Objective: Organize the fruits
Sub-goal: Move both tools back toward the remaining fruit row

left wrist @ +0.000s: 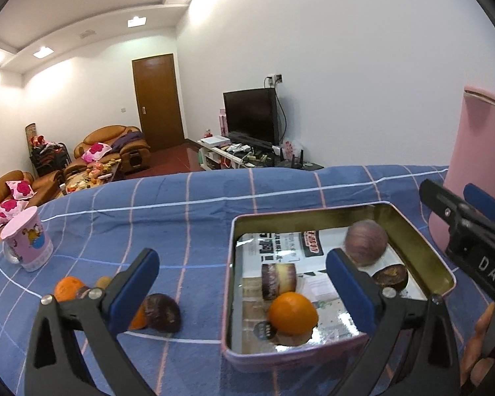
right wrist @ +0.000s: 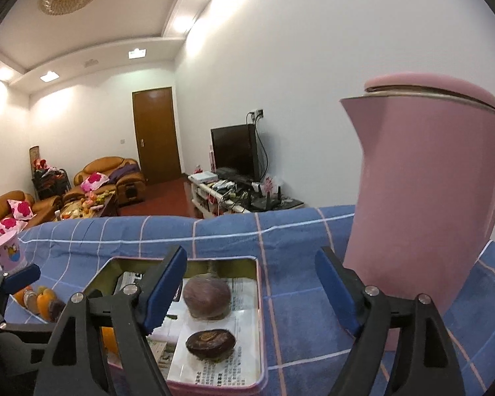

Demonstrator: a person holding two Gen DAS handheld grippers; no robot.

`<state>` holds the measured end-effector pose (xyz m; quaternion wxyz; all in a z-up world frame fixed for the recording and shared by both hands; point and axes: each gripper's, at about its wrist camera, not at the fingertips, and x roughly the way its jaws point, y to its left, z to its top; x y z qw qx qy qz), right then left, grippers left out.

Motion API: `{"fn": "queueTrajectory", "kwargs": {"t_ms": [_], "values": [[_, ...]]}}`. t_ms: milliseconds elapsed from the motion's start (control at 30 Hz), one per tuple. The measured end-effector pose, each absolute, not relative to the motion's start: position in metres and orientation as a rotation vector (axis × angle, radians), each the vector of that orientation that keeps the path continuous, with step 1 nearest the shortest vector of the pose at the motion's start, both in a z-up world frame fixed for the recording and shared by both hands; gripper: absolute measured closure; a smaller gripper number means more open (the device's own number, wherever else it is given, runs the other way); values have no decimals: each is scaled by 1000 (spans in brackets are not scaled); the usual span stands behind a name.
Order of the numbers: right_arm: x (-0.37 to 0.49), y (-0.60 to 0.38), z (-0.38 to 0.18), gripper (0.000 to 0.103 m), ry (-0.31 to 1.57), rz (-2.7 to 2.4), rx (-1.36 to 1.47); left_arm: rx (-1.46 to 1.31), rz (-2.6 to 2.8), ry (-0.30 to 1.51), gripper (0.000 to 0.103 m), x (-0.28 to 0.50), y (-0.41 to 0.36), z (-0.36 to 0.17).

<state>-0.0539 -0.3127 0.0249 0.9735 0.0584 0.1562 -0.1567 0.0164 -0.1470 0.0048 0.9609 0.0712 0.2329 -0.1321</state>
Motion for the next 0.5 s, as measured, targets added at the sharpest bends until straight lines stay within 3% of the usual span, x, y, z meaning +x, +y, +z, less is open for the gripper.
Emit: {"fn": "queueTrajectory", "kwargs": {"t_ms": [500], "values": [[-70,-304,21,22,334,-336,214,126,-243,491,0,9,-116,0]]}}
